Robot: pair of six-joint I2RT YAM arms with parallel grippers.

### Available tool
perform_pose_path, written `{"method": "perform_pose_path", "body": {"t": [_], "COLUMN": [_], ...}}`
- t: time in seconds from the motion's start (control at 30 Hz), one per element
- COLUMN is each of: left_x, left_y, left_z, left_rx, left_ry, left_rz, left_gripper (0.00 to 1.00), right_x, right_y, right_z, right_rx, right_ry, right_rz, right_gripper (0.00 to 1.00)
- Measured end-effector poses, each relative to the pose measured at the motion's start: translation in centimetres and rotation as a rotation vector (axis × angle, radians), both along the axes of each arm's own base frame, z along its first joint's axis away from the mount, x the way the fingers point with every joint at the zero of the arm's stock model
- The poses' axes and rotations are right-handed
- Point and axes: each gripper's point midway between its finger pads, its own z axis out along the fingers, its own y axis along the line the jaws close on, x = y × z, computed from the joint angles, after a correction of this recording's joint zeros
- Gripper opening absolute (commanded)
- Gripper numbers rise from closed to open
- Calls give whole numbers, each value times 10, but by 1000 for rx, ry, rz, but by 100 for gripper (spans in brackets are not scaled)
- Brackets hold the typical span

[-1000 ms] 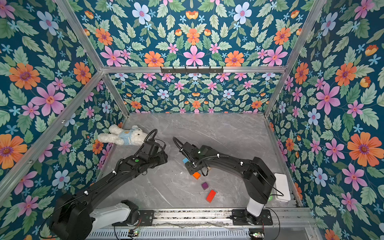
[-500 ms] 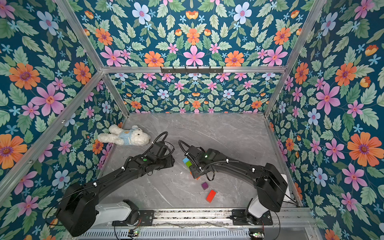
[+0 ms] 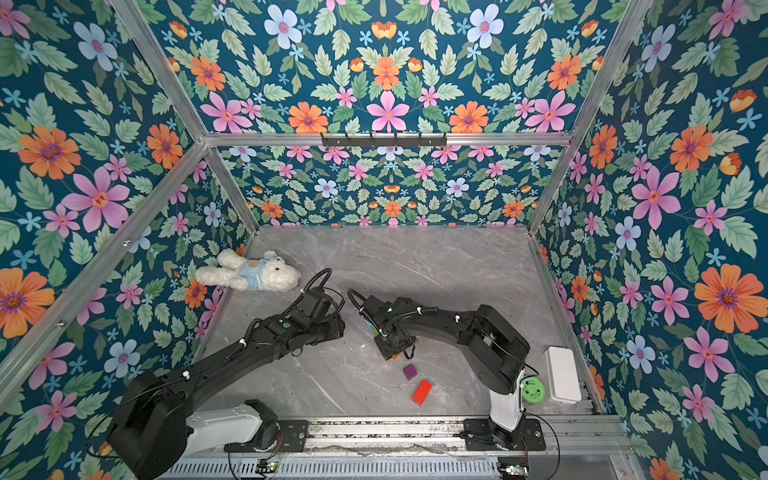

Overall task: Assemble a heart with building blocks
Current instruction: Assemble the building block at the center of the board.

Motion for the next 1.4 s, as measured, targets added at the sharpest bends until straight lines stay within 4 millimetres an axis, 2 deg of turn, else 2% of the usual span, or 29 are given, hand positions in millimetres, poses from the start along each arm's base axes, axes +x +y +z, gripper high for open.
{"method": "perform_pose_path", "body": {"t": [0.2,0.57,1.0,1.27,1.4], "left_x": [1,2,0,-2,-2], "left_y": [1,3,5,6,6], "left_z": [0,1,-3,-7,-8], "left_rx": [6,9,16,22,23], "left_ry": [-3,-11,-3,6,8], "left_rz": [5,10,10,10,10], "left_gripper": [53,53,53,53,55], "right_x": [4,11,8,7,7], "right_y": [-4,-3,1,2,3], "right_z": [-7,-5,-5,-5,-5], "right_rx": [-15,-9,7,7,9], "right_ry": [8,-2,1,-7,-9], "right_rz": [-6,-6,16,30,34], "right_gripper": [44,43,29,30,42]}}
